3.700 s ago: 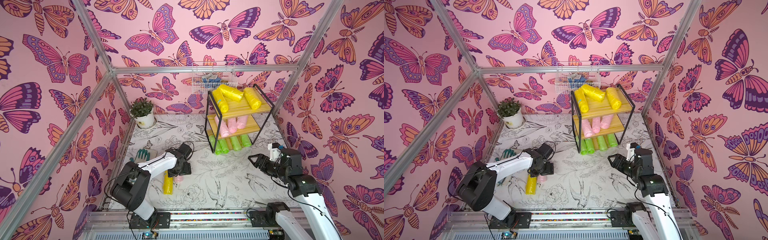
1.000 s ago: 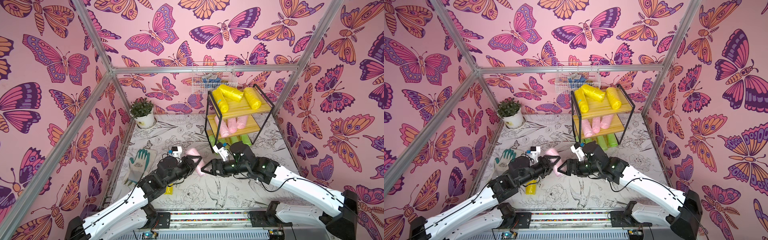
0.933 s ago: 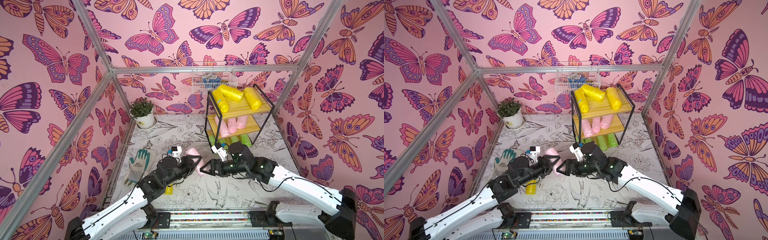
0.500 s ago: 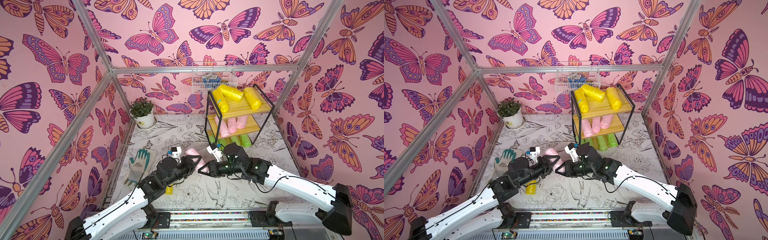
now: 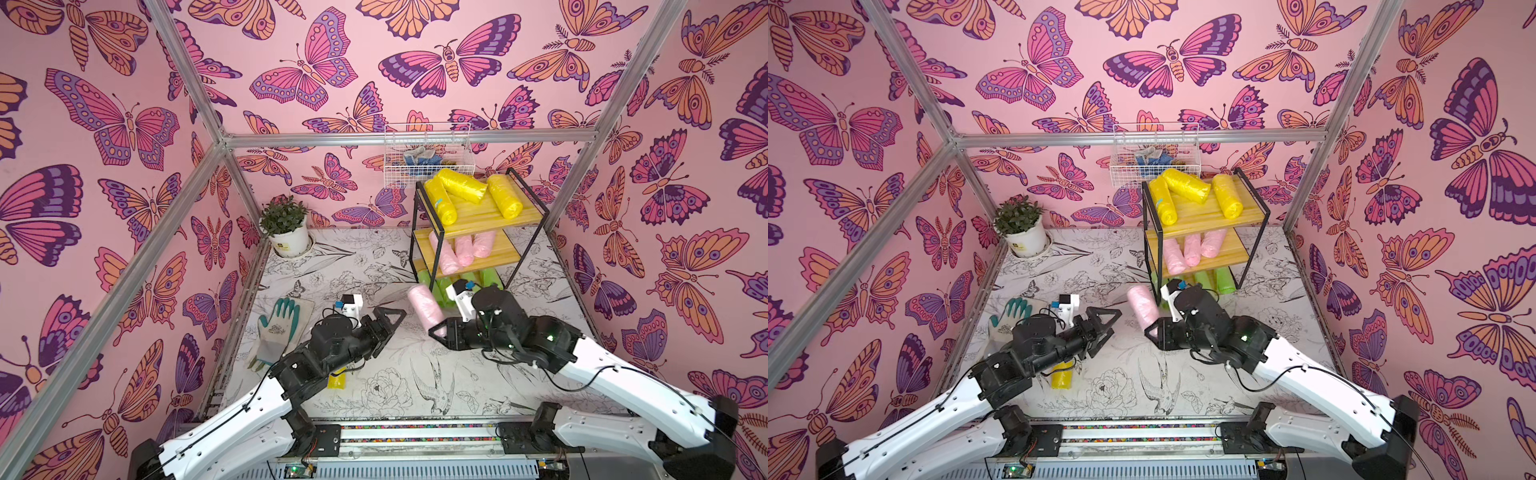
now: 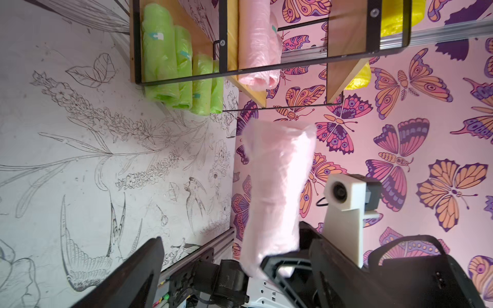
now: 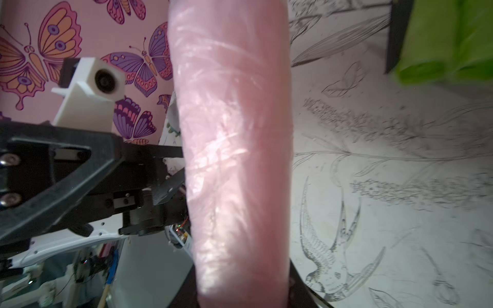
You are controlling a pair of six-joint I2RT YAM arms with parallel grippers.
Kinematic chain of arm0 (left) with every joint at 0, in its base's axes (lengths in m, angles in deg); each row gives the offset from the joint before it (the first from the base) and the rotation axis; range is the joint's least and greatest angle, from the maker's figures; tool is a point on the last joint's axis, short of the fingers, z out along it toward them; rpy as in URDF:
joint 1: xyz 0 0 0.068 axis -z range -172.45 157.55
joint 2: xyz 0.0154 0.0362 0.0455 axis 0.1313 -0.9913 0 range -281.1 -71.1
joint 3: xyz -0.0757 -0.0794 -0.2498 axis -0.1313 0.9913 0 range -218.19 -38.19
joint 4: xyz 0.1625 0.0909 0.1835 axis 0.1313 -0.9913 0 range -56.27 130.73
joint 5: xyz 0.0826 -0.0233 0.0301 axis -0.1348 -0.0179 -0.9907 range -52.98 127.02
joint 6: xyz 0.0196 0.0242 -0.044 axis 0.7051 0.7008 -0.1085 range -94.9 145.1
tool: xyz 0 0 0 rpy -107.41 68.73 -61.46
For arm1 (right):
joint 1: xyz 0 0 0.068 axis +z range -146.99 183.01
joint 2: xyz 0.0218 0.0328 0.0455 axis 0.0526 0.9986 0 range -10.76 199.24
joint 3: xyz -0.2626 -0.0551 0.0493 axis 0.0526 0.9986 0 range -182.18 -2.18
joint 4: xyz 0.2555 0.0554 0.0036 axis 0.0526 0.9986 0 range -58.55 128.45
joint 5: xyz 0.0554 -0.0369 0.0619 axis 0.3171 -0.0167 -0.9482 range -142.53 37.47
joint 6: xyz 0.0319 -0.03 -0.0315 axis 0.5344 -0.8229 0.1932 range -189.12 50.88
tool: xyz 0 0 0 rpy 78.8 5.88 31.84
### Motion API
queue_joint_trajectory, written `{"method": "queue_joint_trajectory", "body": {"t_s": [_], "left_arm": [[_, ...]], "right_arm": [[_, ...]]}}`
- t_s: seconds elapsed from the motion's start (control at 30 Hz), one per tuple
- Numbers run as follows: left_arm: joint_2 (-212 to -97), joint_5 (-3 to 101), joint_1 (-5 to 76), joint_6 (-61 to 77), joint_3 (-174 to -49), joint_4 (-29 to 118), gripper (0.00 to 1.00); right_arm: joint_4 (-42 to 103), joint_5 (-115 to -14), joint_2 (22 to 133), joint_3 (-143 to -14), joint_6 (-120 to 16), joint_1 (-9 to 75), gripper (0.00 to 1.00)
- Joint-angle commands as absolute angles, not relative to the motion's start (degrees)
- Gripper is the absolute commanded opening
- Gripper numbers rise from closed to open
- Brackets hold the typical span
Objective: Sort the rolls of trash bags by color and place them on the shelf
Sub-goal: Pick up the roll of trash bags from the center of the board, then place the roll of trash bags on the shelf.
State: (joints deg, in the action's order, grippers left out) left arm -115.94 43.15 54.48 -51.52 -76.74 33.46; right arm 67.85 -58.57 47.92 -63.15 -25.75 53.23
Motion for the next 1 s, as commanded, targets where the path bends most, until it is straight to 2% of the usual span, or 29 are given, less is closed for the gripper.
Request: {"method": "queue_joint_trajectory", "body": {"t_s": [0.0,0.23,0.47,0.77,0.97], "left_arm": [[-115.8,42.3,54.7,-40.5,-83.3,18.5,0.90],[-115.3,42.0,54.7,-36.0,-85.4,12.7,0.90],[-113.9,39.5,54.7,-34.7,-85.4,10.2,0.91],[-112.2,36.7,54.7,-32.7,-85.7,6.1,0.92],[-111.1,34.1,54.7,-30.9,-86.4,3.4,0.93]], "right_arm": [[77.0,-50.4,44.2,-66.8,-33.8,48.9,0.00],[85.2,-40.3,45.6,-70.7,-41.9,35.2,0.00],[79.4,-38.3,50.1,-72.0,-42.6,23.8,0.00],[65.5,-40.9,59.0,-72.8,-43.4,17.9,0.00],[61.6,-41.8,66.0,-75.5,-44.5,15.4,0.00]]}}
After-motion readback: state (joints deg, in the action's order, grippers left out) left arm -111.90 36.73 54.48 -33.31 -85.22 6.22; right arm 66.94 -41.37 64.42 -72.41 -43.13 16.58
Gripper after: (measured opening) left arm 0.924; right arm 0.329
